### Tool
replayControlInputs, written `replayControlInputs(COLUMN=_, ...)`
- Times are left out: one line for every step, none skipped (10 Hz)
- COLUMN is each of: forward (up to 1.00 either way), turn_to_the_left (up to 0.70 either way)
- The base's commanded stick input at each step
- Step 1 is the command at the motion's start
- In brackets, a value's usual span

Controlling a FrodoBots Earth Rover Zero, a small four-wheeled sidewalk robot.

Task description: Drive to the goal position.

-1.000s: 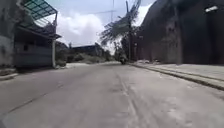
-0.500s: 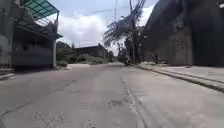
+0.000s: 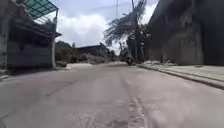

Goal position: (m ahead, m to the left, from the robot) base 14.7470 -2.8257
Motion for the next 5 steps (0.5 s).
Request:
replayControlInputs(forward=1.00, turn_to_the_left=-0.05)
replayControlInputs(forward=1.00, turn_to_the_left=-0.05)
replayControlInputs(forward=1.00, turn_to_the_left=-0.05)
replayControlInputs(forward=1.00, turn_to_the_left=-0.05)
replayControlInputs(forward=1.00, turn_to_the_left=-0.05)
